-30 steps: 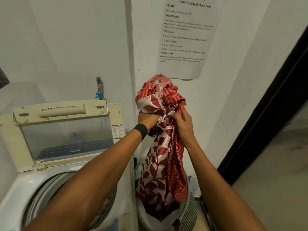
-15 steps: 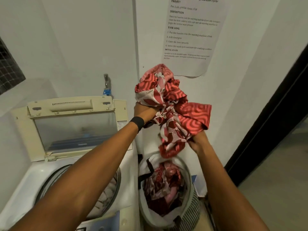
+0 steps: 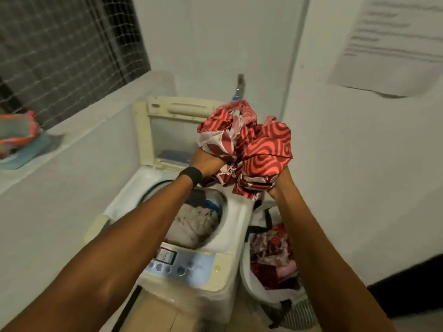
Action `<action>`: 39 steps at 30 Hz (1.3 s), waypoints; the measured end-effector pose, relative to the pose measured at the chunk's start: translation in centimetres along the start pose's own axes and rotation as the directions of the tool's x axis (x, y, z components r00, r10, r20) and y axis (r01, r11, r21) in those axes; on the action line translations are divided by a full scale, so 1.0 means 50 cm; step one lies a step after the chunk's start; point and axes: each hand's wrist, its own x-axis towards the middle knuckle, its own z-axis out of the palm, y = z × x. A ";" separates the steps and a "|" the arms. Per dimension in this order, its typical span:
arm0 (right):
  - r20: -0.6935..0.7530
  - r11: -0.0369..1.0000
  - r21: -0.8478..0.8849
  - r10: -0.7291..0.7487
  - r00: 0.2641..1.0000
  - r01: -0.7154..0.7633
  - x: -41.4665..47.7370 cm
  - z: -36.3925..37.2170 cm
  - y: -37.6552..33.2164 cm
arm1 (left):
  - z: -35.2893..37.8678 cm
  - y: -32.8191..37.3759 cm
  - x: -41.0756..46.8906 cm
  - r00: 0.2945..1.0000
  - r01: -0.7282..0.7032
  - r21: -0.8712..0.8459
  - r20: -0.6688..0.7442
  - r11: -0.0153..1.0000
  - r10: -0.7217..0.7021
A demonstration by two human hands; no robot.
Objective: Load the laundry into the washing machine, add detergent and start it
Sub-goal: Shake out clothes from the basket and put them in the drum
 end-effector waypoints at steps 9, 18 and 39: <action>0.112 0.978 -0.205 0.069 0.991 -0.045 0.097 0.161 0.235 | -0.149 -0.259 0.023 0.975 0.216 0.093 0.042 0.972 -0.220; -0.115 0.899 -0.437 -0.070 0.991 0.013 0.200 0.212 0.500 | -0.170 -0.524 0.168 0.856 0.336 0.228 0.331 0.914 -0.397; -0.157 -0.302 -0.953 0.473 0.867 -0.008 0.416 0.084 0.739 | 0.113 -0.847 0.379 0.906 -0.138 0.462 0.416 0.876 -0.077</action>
